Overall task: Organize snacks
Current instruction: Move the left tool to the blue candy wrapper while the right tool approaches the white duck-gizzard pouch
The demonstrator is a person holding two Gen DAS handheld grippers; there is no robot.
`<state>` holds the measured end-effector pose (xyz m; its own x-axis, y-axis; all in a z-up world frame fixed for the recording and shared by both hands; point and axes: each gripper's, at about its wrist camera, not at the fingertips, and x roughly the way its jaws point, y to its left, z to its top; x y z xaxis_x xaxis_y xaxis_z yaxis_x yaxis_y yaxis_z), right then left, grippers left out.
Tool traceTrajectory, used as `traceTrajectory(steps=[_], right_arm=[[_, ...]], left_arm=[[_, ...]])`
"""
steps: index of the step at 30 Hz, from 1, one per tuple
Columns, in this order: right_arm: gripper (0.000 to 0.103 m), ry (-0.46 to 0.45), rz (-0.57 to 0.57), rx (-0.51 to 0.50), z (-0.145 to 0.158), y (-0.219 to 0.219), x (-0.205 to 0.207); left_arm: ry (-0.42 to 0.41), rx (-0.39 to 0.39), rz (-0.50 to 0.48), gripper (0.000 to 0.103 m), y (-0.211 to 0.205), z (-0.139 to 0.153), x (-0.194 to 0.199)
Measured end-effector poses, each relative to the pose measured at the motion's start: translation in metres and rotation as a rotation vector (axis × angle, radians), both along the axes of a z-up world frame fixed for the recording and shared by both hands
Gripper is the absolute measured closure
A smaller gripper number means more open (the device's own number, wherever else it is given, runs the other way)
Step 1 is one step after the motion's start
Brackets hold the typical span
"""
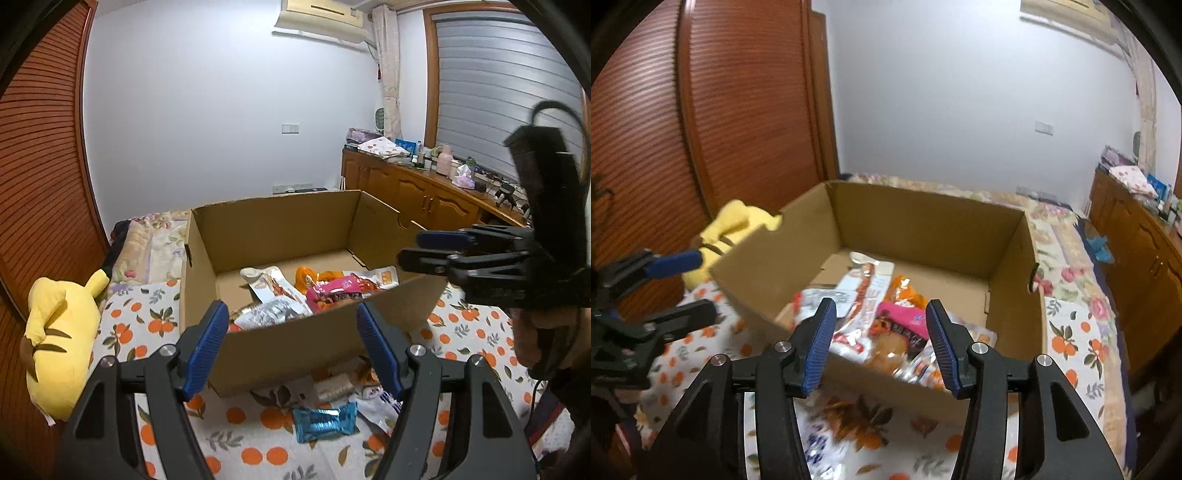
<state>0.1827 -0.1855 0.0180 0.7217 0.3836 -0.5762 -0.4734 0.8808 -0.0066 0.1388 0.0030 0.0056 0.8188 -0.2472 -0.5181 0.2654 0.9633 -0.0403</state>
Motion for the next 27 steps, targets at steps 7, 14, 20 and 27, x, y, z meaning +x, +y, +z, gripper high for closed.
traceTrajectory(steps=[7, 14, 20, 27], right_arm=[[0.044, -0.019, 0.036, 0.02, -0.001, -0.005, -0.047], [0.038, 0.034, 0.025, 0.018, -0.027, -0.008, -0.066], [0.038, 0.12, 0.045, -0.007, -0.061, -0.002, -0.062], [0.038, 0.188, 0.062, -0.035, -0.09, 0.015, -0.056]], left_arm=[[0.023, -0.016, -0.006, 0.031, -0.001, -0.014, -0.018], [0.073, -0.002, -0.006, 0.031, -0.008, -0.045, -0.023], [0.138, 0.0, -0.002, 0.031, -0.013, -0.074, -0.02], [0.202, 0.014, 0.004, 0.031, -0.013, -0.096, -0.013]])
